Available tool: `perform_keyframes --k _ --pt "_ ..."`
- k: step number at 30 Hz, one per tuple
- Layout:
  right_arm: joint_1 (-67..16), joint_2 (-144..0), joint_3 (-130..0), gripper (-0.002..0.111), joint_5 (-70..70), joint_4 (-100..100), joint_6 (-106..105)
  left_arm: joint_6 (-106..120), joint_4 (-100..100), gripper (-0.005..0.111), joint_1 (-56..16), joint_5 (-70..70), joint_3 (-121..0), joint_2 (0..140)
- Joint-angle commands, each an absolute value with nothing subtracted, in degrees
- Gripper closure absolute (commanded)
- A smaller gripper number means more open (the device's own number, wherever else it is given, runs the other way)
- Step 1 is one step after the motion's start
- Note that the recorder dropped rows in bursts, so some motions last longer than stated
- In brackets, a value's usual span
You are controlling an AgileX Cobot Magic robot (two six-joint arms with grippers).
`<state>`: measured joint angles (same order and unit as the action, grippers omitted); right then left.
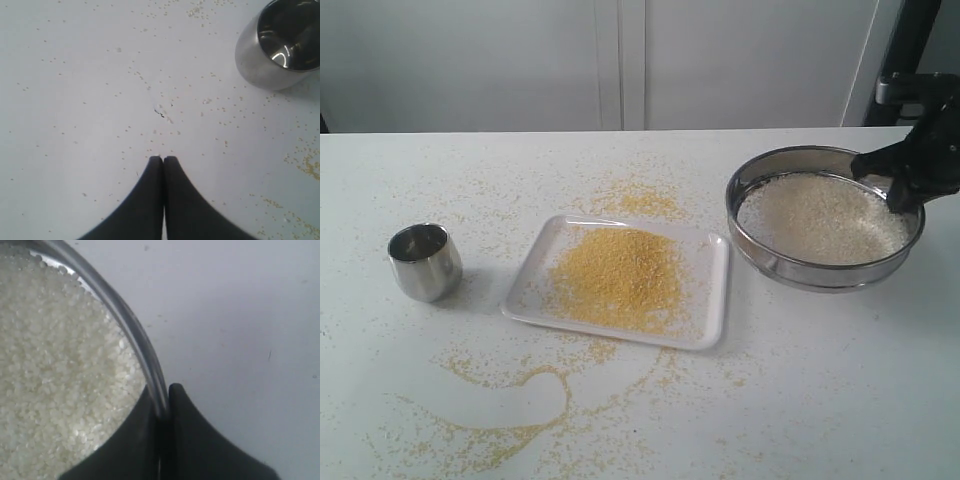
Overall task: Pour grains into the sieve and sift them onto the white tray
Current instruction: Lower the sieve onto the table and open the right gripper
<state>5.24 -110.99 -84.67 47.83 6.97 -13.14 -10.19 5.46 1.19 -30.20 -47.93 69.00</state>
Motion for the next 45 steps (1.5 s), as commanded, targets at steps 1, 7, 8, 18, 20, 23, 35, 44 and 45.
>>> perform_keyframes --k 1,7,8,18,20,23,35,44,45 --pt "6.29 -109.84 -83.02 0.108 42.04 8.73 -13.24 -10.32 5.18 0.107 1.22 -30.84 -47.99 68.58" --pt "6.31 -111.58 -81.80 0.108 38.76 8.22 -13.85 -10.32 5.18 0.107 1.22 -30.84 -47.99 68.58" --pt "6.31 -112.14 -81.80 0.108 38.42 8.22 -13.85 -10.32 5.18 0.107 1.22 -30.84 -47.99 68.58" --pt "6.31 -116.76 -81.80 0.108 36.94 5.58 -13.85 -10.32 5.18 0.107 1.22 -30.84 -47.99 68.58" --pt "6.31 -117.39 -81.80 0.108 37.04 5.58 -13.85 -10.32 5.18 0.107 1.22 -30.84 -47.99 68.58" --pt "6.31 -118.47 -81.80 0.108 37.41 5.31 -13.85 -10.32 5.18 0.107 1.22 -30.84 -47.99 68.58" --pt "6.31 -119.57 -81.80 0.095 37.43 3.14 -13.85 -10.32 5.18 0.107 1.22 -30.84 -47.99 68.58" --pt "6.31 -119.57 -81.80 0.067 37.63 3.14 -13.31 -10.32 5.18 0.107 1.22 -30.84 -47.99 68.58" --pt "6.31 -119.57 -81.80 0.067 37.80 3.04 -13.29 -10.32 5.18 0.107 1.22 -30.84 -47.99 68.58"
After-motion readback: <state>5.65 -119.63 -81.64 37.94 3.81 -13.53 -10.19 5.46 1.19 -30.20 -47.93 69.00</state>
